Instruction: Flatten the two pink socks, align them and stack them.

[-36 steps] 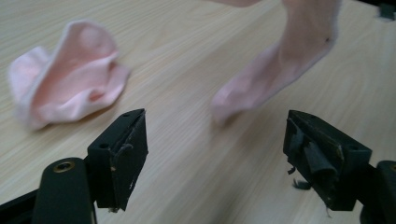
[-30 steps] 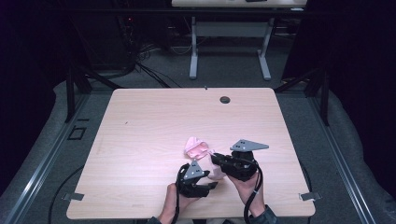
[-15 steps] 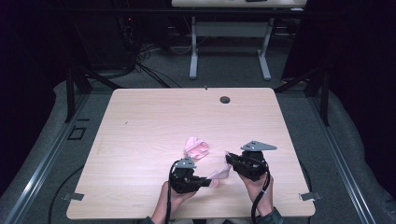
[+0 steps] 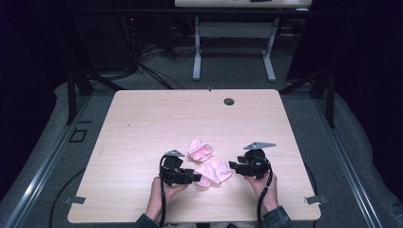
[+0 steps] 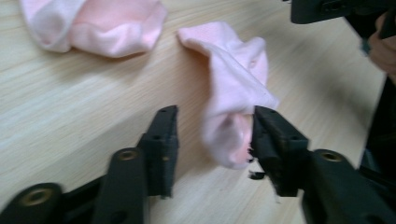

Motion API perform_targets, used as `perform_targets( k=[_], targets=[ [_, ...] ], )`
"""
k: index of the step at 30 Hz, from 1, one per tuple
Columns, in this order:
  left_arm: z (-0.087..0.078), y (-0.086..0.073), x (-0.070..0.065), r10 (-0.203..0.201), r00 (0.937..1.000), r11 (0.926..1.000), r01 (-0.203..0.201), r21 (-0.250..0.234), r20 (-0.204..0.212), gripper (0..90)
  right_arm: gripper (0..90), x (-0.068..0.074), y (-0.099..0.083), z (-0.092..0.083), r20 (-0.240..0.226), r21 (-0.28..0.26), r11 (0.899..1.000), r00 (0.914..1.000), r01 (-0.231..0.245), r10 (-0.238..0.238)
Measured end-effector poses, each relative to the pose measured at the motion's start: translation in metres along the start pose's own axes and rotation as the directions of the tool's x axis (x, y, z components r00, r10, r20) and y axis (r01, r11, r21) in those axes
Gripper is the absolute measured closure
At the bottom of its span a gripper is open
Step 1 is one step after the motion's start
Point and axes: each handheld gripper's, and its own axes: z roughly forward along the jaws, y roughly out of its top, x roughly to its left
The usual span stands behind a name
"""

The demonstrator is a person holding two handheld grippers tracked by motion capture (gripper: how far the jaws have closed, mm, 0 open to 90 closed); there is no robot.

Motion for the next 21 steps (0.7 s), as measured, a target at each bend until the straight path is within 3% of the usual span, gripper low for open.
perform_targets(
  k=[2, 4, 5, 8, 9, 12, 16, 18, 19, 20, 21],
  targets=[
    [-0.002, -0.004, -0.002, 0.004, 0.9998, 1.0, -0.004, -0.002, -0.019, 45.7, 51.3, -0.002, 0.0, 0.003, -0.012, 0.031, 0.999, 0.9996, 0.025, -0.024],
    [-0.002, -0.006, -0.004, 0.004, 0.9994, 1.0, -0.004, 0.0, -0.036, 42.5, 51.8, -0.001, 0.0, 0.007, 0.001, 0.028, 0.998, 0.9989, 0.048, -0.048],
    [-0.003, -0.01, -0.005, 0.001, 0.9981, 1.0, -0.001, 0.004, -0.061, 42.2, 51.9, 0.002, 0.001, 0.014, -0.006, 0.065, 0.994, 0.9956, 0.094, -0.093],
    [-0.003, -0.015, -0.003, -0.016, 0.9965, 0.9998, 0.017, 0.011, -0.081, 44.2, 52.7, 0.007, 0.004, 0.024, -0.009, 0.075, 0.989, 0.9917, 0.129, -0.129],
    [-0.002, -0.016, -0.003, -0.023, 0.996, 0.9996, 0.024, 0.012, -0.087, 44.2, 52.9, 0.01, 0.007, 0.031, -0.013, 0.085, 0.982, 0.9861, 0.166, -0.166],
    [0.001, -0.017, -0.003, -0.024, 0.9952, 0.9993, 0.027, 0.026, -0.095, 49.3, 53.6, 0.015, 0.013, 0.045, -0.042, 0.1, 0.975, 0.98, 0.198, -0.195],
    [0.005, -0.014, -0.005, 0.02, 0.9919, 0.9986, -0.014, 0.05, -0.126, 60.8, 62.2, 0.021, 0.016, 0.059, -0.06, 0.127, 0.962, 0.9696, 0.243, -0.237],
    [0.006, -0.014, -0.006, 0.03, 0.9905, 0.9985, -0.023, 0.05, -0.134, 67.9, 65.1, 0.022, 0.016, 0.06, -0.056, 0.142, 0.959, 0.9688, 0.247, -0.241],
    [0.007, -0.014, -0.008, 0.066, 0.986, 0.9963, -0.057, 0.065, -0.153, 72.4, 73.8, 0.024, 0.014, 0.06, -0.048, 0.143, 0.956, 0.9666, 0.256, -0.252],
    [0.007, -0.014, -0.008, 0.066, 0.986, 0.9963, -0.057, 0.065, -0.153, 77.2, 77.9, 0.023, 0.013, 0.06, -0.051, 0.136, 0.956, 0.9655, 0.26, -0.255],
    [0.009, -0.013, -0.009, 0.099, 0.9808, 0.9934, -0.088, 0.074, -0.168, 81.3, 81.6, 0.023, 0.012, 0.059, -0.047, 0.137, 0.959, 0.9684, 0.249, -0.245]
  ],
)
